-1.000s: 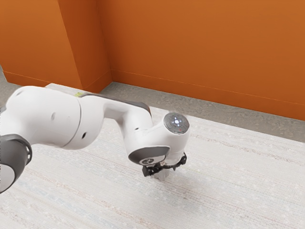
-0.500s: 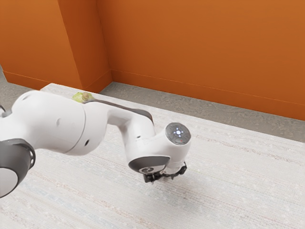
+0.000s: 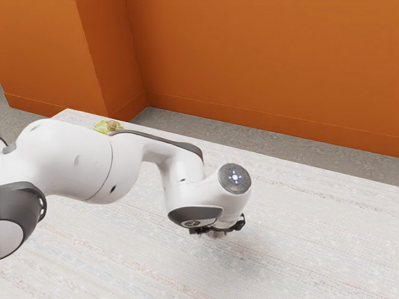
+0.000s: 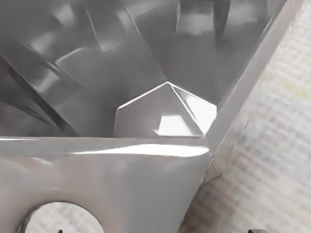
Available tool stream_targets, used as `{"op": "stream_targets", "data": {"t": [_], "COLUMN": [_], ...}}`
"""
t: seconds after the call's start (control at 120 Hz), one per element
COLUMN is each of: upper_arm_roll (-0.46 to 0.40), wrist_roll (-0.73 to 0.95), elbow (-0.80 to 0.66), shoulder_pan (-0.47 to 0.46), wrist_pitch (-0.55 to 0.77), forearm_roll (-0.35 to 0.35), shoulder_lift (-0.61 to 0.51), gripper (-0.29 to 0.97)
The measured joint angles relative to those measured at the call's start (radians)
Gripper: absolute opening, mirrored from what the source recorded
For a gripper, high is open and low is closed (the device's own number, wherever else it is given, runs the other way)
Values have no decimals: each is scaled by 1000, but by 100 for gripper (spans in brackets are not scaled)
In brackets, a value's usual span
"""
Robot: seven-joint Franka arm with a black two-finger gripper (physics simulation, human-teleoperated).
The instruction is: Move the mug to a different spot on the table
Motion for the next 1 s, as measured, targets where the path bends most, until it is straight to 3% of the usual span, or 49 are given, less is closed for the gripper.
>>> {"op": "stream_targets", "data": {"t": [0.267,0.767,1.0], "upper_arm_roll": [0,24,28], "wrist_roll": [37,45,39], "elbow": [-3,5,5], "shoulder_pan": [-1,13,12], "wrist_pitch": [1,49,53], "forearm_roll": [15,-94,-103], "shoulder_lift": [2,2,2], "gripper": [39,34,24]}}
